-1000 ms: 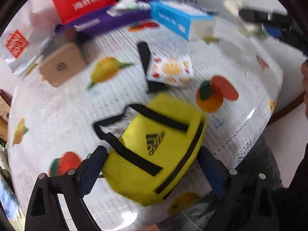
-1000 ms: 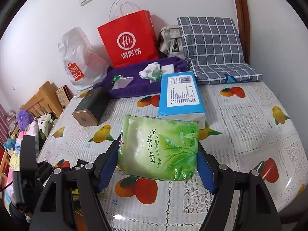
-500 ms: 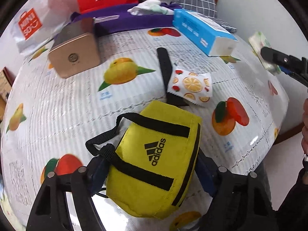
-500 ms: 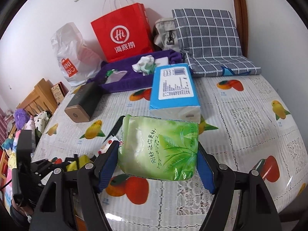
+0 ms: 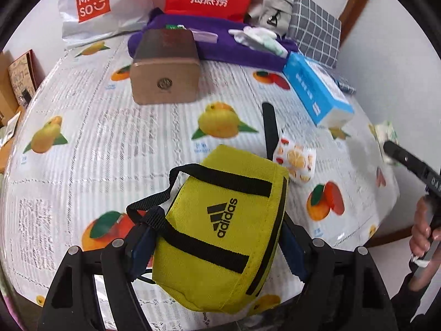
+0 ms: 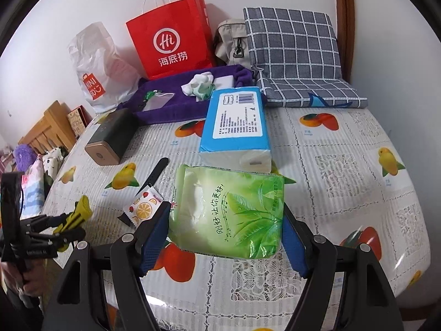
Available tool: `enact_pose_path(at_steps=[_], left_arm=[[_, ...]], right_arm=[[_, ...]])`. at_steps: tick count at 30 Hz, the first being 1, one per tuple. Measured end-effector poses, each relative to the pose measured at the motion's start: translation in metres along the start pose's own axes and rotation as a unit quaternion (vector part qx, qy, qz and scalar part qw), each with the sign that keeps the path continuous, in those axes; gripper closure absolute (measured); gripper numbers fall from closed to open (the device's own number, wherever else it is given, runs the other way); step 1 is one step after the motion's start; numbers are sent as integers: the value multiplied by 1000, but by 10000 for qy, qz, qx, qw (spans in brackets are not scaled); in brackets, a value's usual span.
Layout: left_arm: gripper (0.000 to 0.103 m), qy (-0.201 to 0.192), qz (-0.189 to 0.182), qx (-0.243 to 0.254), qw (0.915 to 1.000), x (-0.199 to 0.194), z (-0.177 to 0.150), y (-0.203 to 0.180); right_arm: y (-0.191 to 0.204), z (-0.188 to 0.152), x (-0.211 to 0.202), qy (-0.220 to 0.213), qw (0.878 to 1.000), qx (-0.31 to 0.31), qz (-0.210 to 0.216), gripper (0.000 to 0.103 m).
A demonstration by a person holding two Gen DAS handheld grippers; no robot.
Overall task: Organize soft objects
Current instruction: 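Carry the yellow bag and green packet toward the purple towel with both tools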
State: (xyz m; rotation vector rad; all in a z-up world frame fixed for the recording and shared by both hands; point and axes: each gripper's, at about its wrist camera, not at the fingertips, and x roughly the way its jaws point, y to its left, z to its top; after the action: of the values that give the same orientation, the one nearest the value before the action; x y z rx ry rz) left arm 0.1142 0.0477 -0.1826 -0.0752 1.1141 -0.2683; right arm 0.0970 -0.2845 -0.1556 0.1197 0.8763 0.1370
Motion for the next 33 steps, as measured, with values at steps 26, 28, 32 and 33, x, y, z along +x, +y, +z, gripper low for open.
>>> enact_pose_path(at_steps=[26,28,32,33], left_arm=[[25,-872,179,-461,9950,-61,82,15],[25,-944,182,-467,9943,-65,90,13],[25,-1070,204,-466,9930,-69,105,10],[25,-1099,204,-475,9926,-70,109,9]], right_arm=[[13,77,-15,-176,9977,-467,469,29],[13,86,-17,-234,9973,-522,461,29],[15,103,-22,-367,9962,-584,540,29],[16,108,-22,-402,9957,-618,554,29]])
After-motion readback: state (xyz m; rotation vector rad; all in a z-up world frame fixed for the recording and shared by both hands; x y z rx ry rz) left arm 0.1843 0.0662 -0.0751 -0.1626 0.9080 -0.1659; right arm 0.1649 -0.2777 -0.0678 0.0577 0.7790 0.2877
